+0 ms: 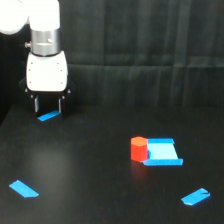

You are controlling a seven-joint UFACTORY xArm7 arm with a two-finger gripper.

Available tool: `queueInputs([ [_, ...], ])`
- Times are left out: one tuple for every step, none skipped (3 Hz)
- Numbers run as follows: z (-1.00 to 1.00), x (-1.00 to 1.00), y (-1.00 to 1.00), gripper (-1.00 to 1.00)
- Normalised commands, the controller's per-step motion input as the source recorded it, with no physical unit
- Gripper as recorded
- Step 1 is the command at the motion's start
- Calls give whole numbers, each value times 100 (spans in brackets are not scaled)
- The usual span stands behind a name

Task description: Pick up the red object from the table

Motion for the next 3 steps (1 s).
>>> queueInputs([
  [-26, 50, -14, 99],
  [-23, 41, -19, 100],
  [1, 84, -32, 100],
])
